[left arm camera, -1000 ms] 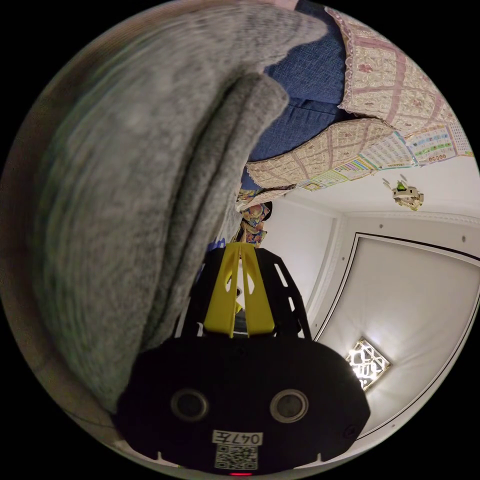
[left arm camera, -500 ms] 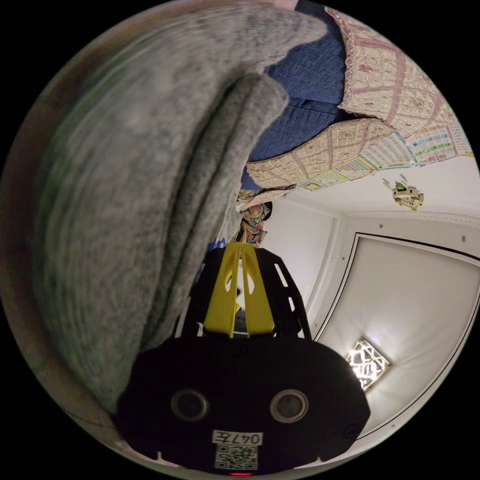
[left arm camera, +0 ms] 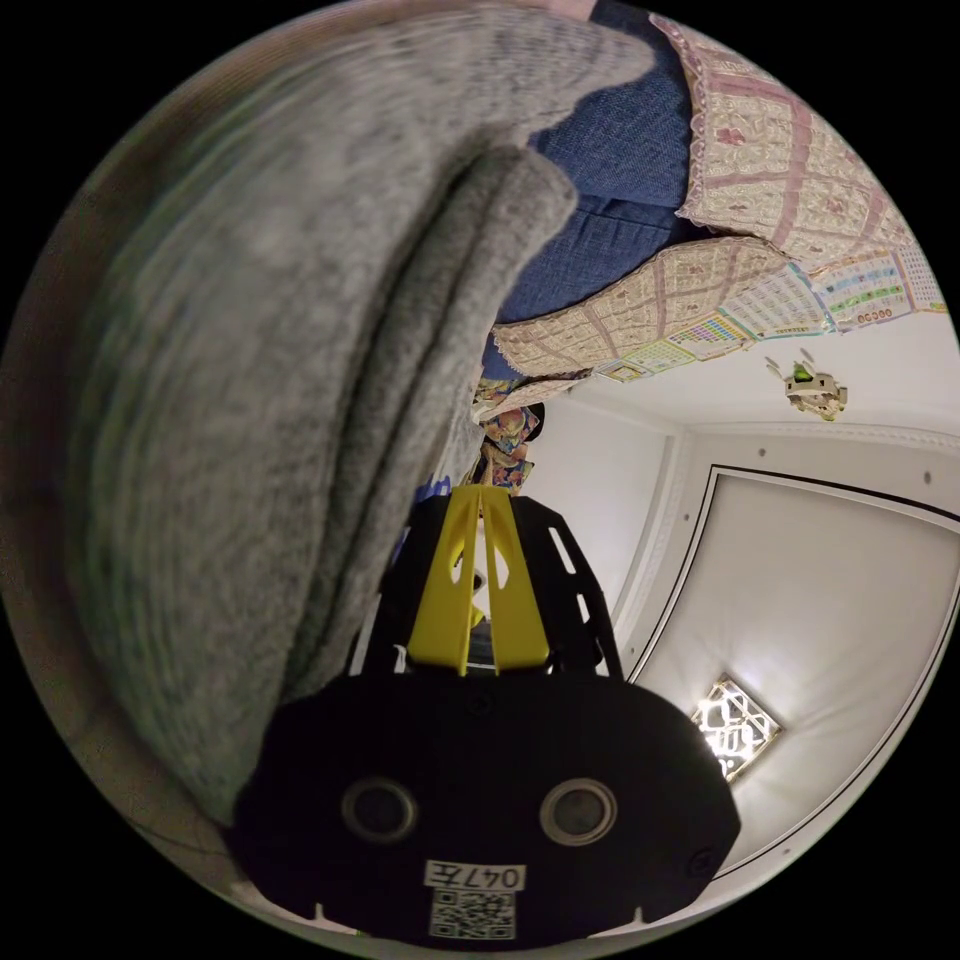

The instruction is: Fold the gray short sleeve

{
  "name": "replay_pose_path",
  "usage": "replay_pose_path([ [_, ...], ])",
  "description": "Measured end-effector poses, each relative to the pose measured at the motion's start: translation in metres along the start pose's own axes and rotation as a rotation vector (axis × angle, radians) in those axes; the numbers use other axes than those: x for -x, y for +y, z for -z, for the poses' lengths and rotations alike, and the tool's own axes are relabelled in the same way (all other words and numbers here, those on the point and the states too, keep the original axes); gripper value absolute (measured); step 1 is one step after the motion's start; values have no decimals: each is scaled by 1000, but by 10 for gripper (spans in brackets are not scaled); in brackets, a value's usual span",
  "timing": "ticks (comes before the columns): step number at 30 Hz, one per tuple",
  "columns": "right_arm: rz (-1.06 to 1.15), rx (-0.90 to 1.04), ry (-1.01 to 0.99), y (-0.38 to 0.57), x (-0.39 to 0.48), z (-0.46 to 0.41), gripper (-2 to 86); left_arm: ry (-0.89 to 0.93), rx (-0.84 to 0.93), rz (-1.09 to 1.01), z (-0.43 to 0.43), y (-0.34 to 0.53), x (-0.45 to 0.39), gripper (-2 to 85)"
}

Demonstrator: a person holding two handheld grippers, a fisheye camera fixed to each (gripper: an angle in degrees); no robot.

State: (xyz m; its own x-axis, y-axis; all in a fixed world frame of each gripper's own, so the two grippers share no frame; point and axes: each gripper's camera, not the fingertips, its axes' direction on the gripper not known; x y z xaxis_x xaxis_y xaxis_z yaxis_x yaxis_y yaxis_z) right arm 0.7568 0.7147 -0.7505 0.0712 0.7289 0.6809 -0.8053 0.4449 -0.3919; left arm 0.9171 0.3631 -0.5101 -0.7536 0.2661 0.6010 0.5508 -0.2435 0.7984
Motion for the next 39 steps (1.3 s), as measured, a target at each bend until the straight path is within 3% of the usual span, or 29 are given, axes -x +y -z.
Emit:
replay_pose_path([
  [25, 69, -66, -109, -36, -22, 24, -13, -8, -25, 38, 227, -84, -101, -10],
  [29, 88, -37, -87, -46, -23, 11, -13, 4, -53, -37, 273, -87, -137, -10],
  [31, 102, -26, -75, -50, -22, 5, -13, 31, -97, -117, 297, -83, -159, -10],
  [35, 166, -26, -34, -54, -10, -3, -9, 95, -120, -565, 342, -35, -268, -9],
  [39, 323, -33, 166, -72, 30, -7, 11, -150, -184, -1043, 388, 89, -412, -9],
])
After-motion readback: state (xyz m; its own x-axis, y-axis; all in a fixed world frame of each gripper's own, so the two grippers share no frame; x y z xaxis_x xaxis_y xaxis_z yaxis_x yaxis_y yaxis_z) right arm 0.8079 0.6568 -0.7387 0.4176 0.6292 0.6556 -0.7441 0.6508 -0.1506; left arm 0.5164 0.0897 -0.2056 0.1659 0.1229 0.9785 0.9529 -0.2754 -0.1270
